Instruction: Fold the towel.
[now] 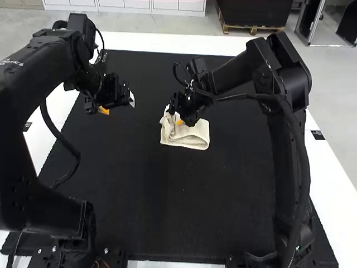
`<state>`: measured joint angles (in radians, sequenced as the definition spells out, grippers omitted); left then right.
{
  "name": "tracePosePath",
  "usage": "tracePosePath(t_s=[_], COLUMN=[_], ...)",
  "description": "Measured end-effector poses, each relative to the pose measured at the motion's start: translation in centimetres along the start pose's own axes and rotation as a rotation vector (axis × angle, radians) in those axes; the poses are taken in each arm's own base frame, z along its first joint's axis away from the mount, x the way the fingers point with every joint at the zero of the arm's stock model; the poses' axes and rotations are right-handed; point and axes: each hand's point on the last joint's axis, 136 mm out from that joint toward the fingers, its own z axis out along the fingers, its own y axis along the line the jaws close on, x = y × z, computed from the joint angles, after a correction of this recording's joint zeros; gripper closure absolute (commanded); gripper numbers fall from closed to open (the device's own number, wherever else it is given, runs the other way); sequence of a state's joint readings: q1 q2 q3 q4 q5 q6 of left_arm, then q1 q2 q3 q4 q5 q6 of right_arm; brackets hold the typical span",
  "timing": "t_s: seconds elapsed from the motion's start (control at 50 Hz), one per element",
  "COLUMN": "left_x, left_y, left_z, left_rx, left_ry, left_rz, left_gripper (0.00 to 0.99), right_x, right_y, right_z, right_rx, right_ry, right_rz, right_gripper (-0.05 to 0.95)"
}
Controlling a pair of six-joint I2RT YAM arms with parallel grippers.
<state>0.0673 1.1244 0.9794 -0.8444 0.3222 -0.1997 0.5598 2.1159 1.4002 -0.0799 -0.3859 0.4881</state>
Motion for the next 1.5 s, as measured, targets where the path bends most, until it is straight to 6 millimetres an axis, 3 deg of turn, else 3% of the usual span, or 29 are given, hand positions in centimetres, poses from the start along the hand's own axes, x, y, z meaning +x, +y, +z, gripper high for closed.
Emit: tracePosePath(t_s=[0.2, 0.22, 0.3, 0.32, 0.34, 0.5, 0.68, 1.06, 1.34, 1.5], left_x=[0.0, 0.0, 0.0, 0.0, 0.0, 0.0, 0.0, 0.0, 0.0, 0.0], left_y=[0.0, 0.0, 0.0, 0.0, 0.0, 0.0, 0.0, -0.1, -0.1, -0.1], left_z=[0.0, 0.0, 0.0, 0.0, 0.0, 0.0, 0.0, 0.0, 0.0, 0.0], left_rx=[0.0, 0.0, 0.0, 0.0, 0.0, 0.0, 0.003, 0.006, 0.007, 0.007], left_ry=[0.0, -0.001, 0.0, 0.0, 0.0, 0.0, 0.0, 0.001, 0.0, 0.0], left_rz=[0.0, 0.0, 0.0, 0.0, 0.0, 0.0, 0.0, 0.0, 0.0, 0.0], left_gripper=[0.025, 0.025, 0.025, 0.025, 0.025, 0.025, 0.025, 0.025, 0.025, 0.025], right_x=[-2.0, -2.2, -2.9, -3.1, -3.2, -3.5, -1.3, 1.7, 1.6, 0.0], right_y=[1.3, 1.3, 0.9, 0.5, 0.2, -3.3, -5.6, -2.5, -2.5, -2.0], right_z=[-0.7, -0.8, -1.3, -1.4, -1.5, -2.4, -2.0, -0.3, -0.3, -0.6], right_rx=[-0.02, -0.021, -0.019, -0.014, -0.011, 0.027, 0.063, 0.037, 0.036, 0.023], right_ry=[-0.033, -0.035, -0.044, -0.044, -0.043, -0.042, 0.005, 0.065, 0.061, 0.029], right_rz=[-0.003, -0.001, 0.011, 0.018, 0.025, 0.092, 0.133, 0.071, 0.071, 0.065], right_gripper=[0.19, 0.25, 0.69, 0.85, 0.93, 0.92, 0.92, 0.92, 0.92, 0.92])
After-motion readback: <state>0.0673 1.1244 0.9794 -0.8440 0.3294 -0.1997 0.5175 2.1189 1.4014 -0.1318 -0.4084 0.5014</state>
